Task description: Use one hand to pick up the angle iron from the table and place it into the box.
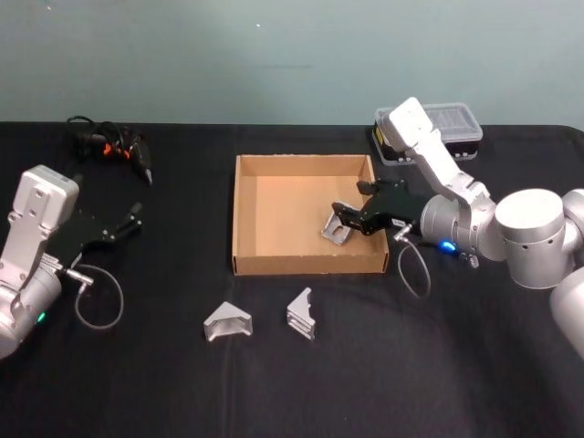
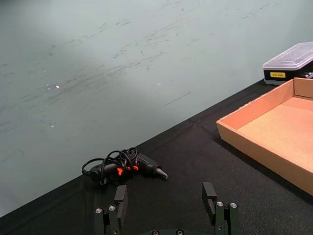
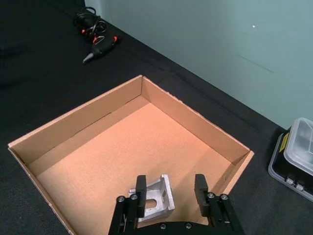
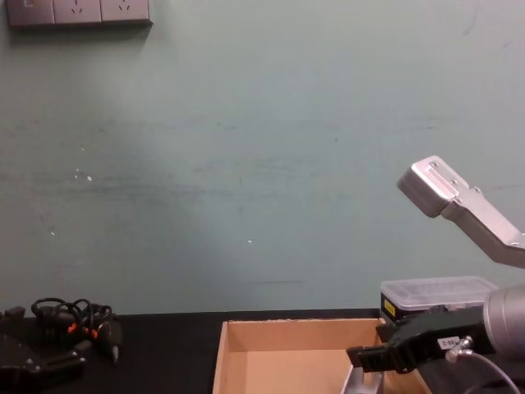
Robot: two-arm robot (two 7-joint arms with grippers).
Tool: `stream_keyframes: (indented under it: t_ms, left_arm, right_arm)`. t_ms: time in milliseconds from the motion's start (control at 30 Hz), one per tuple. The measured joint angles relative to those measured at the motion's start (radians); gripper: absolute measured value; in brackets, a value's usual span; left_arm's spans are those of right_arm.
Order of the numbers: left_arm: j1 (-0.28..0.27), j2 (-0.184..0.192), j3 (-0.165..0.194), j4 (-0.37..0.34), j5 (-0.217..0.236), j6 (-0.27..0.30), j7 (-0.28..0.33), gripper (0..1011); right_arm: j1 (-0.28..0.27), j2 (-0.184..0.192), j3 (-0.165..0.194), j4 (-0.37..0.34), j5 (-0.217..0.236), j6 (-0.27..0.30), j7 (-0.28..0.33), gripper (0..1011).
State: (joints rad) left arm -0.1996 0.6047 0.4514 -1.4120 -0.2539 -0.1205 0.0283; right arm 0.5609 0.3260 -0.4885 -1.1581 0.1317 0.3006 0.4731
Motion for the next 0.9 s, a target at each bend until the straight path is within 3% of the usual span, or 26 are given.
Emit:
stream_keyframes:
  t_ms: [433,700,900]
  left_arm:
    - [0.0,0.0,0.0,0.0,0.0,0.0,0.0,1000]
    - [0.0,0.0,0.0,0.0,0.0,0.0,0.0,1000]
    - [0.0,0.0,0.0,0.0,0.0,0.0,0.0,1000]
  right_arm:
    - [-0.066,0.023,0.059,-0.09,0.034,-0.016,-0.029,984]
    - [-0.155,0.054,0.123,-0.225,0.083,-0.039,-0.055,1000]
    - [-0.225,0.095,0.147,-0.329,0.119,-0.036,-0.052,1000]
